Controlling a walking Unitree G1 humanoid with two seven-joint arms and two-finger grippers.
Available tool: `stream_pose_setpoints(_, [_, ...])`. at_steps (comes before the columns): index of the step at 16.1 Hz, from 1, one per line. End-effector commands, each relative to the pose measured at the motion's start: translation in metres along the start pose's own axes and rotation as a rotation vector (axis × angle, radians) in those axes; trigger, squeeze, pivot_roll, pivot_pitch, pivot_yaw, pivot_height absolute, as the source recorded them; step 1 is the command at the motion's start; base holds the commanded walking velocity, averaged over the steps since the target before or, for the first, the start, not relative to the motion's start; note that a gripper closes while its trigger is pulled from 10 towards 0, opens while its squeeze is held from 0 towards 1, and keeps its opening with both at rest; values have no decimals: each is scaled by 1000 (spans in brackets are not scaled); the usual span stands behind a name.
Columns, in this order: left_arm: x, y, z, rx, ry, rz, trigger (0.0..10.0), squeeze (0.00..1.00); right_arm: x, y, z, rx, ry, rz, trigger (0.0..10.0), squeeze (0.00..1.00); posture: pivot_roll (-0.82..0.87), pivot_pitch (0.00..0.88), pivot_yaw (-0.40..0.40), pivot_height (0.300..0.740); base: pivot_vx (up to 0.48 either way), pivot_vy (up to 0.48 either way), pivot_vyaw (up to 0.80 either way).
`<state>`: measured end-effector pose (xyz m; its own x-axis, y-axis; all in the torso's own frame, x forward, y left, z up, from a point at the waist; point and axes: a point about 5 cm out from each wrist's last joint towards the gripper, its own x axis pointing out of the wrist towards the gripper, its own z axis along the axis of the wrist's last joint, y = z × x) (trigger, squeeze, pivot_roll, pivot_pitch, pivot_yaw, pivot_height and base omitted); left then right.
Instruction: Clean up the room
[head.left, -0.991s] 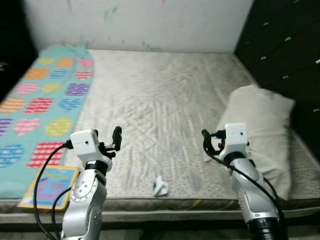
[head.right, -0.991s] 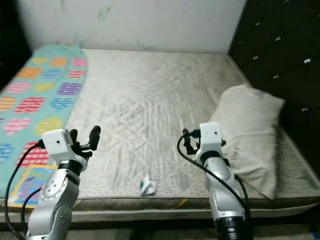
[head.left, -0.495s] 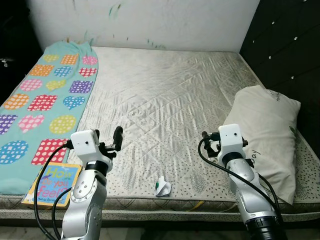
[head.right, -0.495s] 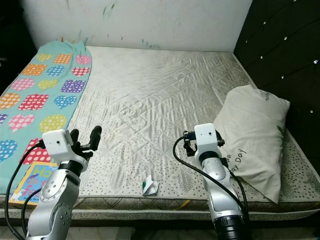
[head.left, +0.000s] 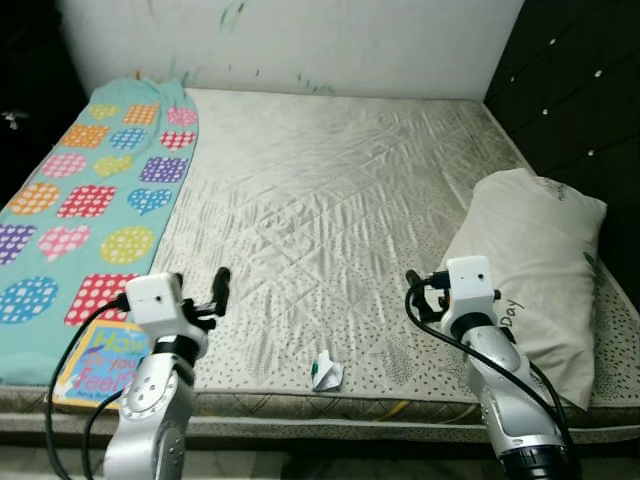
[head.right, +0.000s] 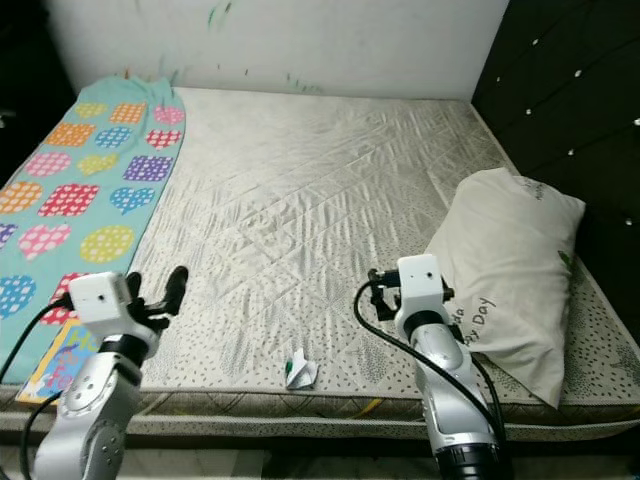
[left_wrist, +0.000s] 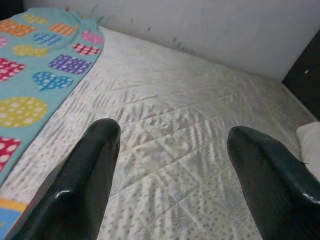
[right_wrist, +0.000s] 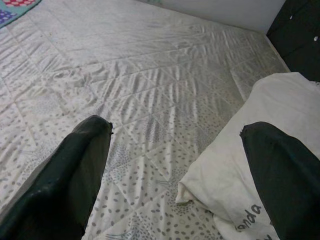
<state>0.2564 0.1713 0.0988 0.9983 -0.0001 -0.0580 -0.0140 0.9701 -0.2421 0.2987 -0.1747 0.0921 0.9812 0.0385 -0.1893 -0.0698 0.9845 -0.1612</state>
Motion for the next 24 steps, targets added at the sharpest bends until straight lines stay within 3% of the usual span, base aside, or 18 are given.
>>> stream_pose_setpoints(1, [-2,2,-4,-5,23,7,10000,0,-2,-3,1,0,1,-10,10000,0,23,98,-25,740,0,0,0])
stream_pose_setpoints(3, [-3,4,-6,-12,34,18,10000,0,-2,-2,1,-1,0,-6,10000,0,22,96,-25,740,0,0,0])
stream_pose_setpoints(8, [-20,26,-6,0,16,65,10000,0,-1,-6,0,-18,-1,2,10000,0,33,94,-37,740,0,0,0])
stream_pose_setpoints(16, [-15,19,-5,16,6,38,10000,0,0,-4,1,-15,-4,8,10000,0,25,110,-34,731,0,0,0])
stream_pose_setpoints(24, [-10,14,-6,23,10,23,10000,0,0,-3,4,-8,-22,18,10000,0,21,117,-34,624,0,0,0])
